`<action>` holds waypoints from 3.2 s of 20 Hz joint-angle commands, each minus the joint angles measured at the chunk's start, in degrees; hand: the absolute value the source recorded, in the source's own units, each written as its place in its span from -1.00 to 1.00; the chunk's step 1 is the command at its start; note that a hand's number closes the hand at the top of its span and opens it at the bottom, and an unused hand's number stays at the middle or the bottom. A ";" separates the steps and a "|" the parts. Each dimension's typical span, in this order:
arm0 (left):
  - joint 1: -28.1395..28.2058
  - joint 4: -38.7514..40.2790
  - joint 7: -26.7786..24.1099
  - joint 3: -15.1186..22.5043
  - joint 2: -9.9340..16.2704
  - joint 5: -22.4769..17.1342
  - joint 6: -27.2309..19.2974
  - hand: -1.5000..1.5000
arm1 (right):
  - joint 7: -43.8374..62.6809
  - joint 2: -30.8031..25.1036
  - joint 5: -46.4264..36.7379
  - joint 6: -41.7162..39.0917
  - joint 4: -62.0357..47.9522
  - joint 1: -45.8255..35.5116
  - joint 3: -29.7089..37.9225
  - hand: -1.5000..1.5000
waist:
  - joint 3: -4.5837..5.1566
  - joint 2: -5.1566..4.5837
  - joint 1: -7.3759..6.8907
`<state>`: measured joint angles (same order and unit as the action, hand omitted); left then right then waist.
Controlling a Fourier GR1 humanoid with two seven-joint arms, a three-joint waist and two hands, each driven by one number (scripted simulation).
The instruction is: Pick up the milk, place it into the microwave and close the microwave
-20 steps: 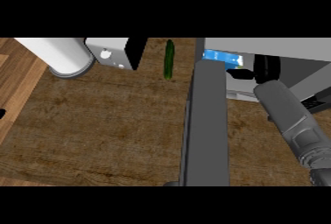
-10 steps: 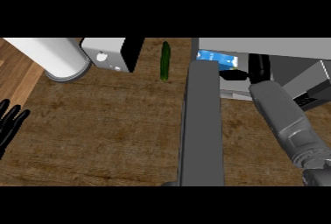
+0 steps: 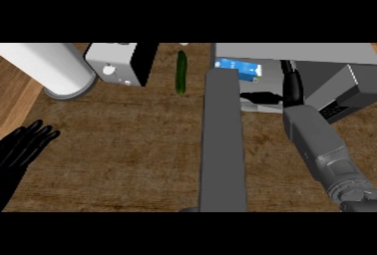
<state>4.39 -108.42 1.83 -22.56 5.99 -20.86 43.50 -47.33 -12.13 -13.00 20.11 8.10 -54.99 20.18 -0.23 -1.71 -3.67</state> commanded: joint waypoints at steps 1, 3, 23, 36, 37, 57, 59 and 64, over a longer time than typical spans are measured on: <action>0.92 -0.27 -0.96 3.16 -2.90 2.41 0.45 1.00 | -3.99 1.29 2.51 -5.20 -0.39 4.66 2.09 -1.00 | 0.07 0.50 1.10; -1.03 -0.38 1.81 4.37 -2.16 1.28 -0.62 1.00 | -4.47 0.74 3.43 -11.26 -0.37 5.33 2.52 -1.00 | 0.06 0.73 1.67; -1.18 -2.68 4.35 25.64 -5.98 12.80 -9.65 1.00 | -8.67 7.47 6.78 -22.12 22.93 35.06 -3.85 -1.00 | 0.35 2.36 5.61; -15.55 17.72 -2.97 42.80 -5.99 26.91 -19.62 1.00 | -1.93 7.44 10.27 -28.54 54.88 61.82 -9.16 -1.00 | 0.34 1.85 5.77; -13.76 21.24 -7.48 45.94 -5.99 29.16 -20.56 1.00 | -0.98 6.38 10.13 -29.07 56.81 62.18 -9.37 -1.00 | 0.38 1.81 6.10; -33.87 57.71 -28.89 71.56 -5.98 8.86 -57.33 1.00 | 6.93 1.67 18.62 -42.09 89.22 76.65 -13.67 -1.00 | 0.52 0.72 10.35; -33.82 61.31 -30.75 72.88 -5.97 8.12 -57.57 1.00 | 9.32 1.64 19.61 -42.27 93.51 77.20 -14.34 -1.00 | 0.60 0.53 11.01; -36.85 58.17 -31.13 75.58 -5.97 1.30 -61.74 1.00 | 11.69 0.14 22.74 -44.58 96.21 76.62 -14.01 -1.00 | 0.65 0.10 13.01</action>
<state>-30.76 -49.61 -28.39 50.57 0.47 -15.18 -14.94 -37.29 -11.06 7.50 -22.86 101.78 22.02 6.06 0.34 -1.22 7.69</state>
